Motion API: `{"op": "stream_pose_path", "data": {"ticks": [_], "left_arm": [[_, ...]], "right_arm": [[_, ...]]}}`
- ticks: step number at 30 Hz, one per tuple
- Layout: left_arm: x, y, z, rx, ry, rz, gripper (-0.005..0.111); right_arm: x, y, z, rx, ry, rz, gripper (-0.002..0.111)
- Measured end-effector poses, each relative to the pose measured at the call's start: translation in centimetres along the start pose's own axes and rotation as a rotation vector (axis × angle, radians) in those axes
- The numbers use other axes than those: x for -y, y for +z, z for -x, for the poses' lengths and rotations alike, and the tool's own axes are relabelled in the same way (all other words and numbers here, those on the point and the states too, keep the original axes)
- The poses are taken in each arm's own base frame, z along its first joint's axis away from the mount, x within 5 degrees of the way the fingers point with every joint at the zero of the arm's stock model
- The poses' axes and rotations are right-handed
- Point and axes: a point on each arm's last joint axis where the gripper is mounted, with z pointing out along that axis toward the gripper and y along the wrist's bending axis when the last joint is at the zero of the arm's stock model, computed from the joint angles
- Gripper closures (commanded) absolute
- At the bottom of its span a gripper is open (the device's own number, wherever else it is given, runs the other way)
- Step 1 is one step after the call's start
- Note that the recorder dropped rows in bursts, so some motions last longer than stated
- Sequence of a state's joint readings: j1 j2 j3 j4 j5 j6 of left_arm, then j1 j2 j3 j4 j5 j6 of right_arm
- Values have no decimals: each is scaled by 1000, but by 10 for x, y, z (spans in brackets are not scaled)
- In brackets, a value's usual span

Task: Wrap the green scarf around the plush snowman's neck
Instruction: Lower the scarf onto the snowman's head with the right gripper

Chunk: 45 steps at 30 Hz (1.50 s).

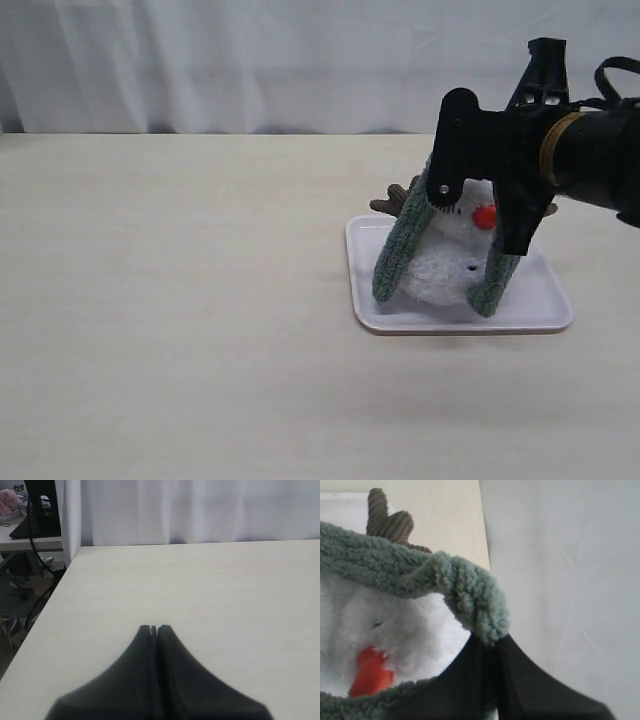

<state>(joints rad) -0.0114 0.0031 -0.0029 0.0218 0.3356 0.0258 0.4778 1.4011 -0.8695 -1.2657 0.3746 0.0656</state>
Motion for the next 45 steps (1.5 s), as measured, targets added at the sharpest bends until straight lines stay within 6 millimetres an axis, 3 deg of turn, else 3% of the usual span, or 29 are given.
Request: {"op": "stream_pose_path", "data": {"ticks": [7, 13, 20, 30, 40, 45], "left_arm": [[0, 0, 0, 0, 0, 0, 107], [0, 0, 0, 0, 0, 0, 107], [0, 0, 0, 0, 0, 0, 107], [0, 0, 0, 0, 0, 0, 107], [0, 0, 0, 0, 0, 0, 107], [0, 0, 0, 0, 0, 0, 107]], "right_arm": [[19, 5, -16, -40, 85, -42, 104], [15, 22, -29, -67, 129, -12, 104], [8, 34, -27, -60, 62, 8, 104], [38, 34, -17, -26, 89, -74, 104], [16, 80, -18, -114, 38, 12, 104], [11, 92, -25, -151, 23, 30, 104]]}}
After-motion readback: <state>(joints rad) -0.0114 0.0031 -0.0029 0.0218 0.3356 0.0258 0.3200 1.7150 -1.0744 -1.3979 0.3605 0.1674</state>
